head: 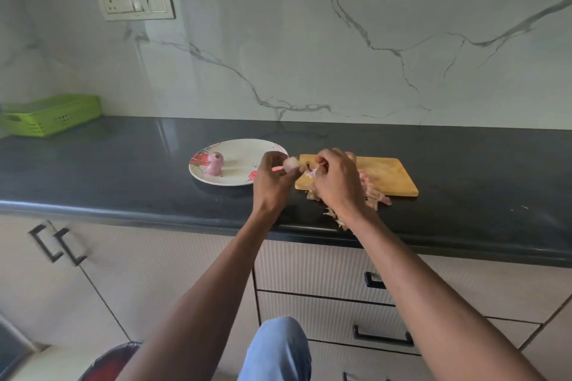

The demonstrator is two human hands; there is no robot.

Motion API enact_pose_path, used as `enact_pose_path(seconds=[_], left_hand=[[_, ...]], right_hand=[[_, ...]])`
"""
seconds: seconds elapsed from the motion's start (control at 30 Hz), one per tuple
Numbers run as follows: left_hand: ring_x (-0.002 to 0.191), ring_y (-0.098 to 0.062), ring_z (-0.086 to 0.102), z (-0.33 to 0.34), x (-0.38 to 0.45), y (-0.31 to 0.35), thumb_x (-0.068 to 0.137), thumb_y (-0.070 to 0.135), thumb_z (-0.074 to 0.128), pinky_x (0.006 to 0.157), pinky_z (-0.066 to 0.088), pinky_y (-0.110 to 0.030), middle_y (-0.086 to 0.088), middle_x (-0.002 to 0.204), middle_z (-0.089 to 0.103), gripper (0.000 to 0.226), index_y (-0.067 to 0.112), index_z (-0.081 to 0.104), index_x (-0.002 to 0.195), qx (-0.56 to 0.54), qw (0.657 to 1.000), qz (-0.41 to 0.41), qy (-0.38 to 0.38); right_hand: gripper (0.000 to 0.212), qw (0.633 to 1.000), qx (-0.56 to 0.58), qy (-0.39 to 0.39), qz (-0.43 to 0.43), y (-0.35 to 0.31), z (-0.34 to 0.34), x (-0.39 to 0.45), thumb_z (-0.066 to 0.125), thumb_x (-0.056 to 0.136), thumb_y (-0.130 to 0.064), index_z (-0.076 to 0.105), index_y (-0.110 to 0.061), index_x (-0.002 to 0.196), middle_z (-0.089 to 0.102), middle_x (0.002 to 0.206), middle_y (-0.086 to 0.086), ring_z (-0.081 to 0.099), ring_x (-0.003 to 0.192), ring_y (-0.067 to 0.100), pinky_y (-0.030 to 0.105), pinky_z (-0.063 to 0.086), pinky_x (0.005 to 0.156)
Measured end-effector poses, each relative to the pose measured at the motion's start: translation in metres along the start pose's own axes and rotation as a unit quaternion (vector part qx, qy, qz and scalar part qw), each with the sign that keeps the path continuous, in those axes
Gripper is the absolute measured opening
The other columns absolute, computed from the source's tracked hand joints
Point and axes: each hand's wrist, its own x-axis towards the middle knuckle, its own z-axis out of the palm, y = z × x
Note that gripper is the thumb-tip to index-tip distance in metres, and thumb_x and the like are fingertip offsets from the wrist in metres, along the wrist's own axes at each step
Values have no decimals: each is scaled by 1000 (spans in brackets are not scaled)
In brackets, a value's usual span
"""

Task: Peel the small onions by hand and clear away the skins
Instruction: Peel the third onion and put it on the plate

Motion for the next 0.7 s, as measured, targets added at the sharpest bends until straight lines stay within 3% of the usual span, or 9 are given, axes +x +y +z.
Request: enact_pose_path(seconds=[0.1, 0.2, 0.3, 0.4, 0.53, 0.7], left_hand=[[97, -12, 65, -37, 15, 0, 84, 24, 81, 79, 51, -20, 5, 103, 67, 39, 16, 59, 115, 66, 995, 35, 61], [90, -15, 62, -73, 34, -2, 87, 20, 78, 80, 51, -26, 0, 105, 68, 38, 13, 63, 121, 118, 986, 49, 107], [82, -11, 64, -101, 49, -12, 86, 18, 78, 73, 48, -14, -5, 110, 69, 31, 11, 69, 116, 163, 973, 45, 155], [96, -18, 60, -115, 56, -27, 88, 22, 75, 78, 39, -18, -2, 111, 68, 32, 17, 71, 120, 210, 961, 21, 177], [121, -22, 47, -113, 66, -36, 89, 28, 71, 99, 30, -27, -5, 130, 59, 36, 25, 67, 125, 278, 951, -3, 136], [144, -22, 29, -106, 72, -43, 90, 22, 68, 113, 8, -32, -7, 141, 56, 37, 19, 68, 126, 430, 902, 14, 21]], right_hand=[[14, 999, -10, -37, -24, -27, 31, 10, 55, 91, 3, 66, -1, 98, 65, 101, 15, 63, 86, 32, 40, 51, 68], [21, 998, -10, -53, -40, -49, 63, 17, 57, 89, 3, 68, 1, 107, 66, 110, 17, 65, 94, 36, 40, 53, 74], [21, 997, 6, -59, -54, -68, 90, 21, 58, 87, 4, 68, 4, 106, 66, 110, 19, 64, 94, 38, 43, 55, 76], [20, 996, 9, -50, -67, -75, 108, 18, 60, 85, 6, 68, 6, 102, 66, 104, 21, 64, 90, 41, 43, 54, 74], [17, 998, -5, -36, -59, -72, 118, 17, 67, 78, 7, 70, 5, 94, 67, 96, 20, 64, 78, 41, 40, 53, 68], [13, 998, -25, -44, -25, -66, 119, 18, 68, 79, 2, 69, 2, 92, 66, 94, 18, 64, 77, 40, 40, 53, 63]])
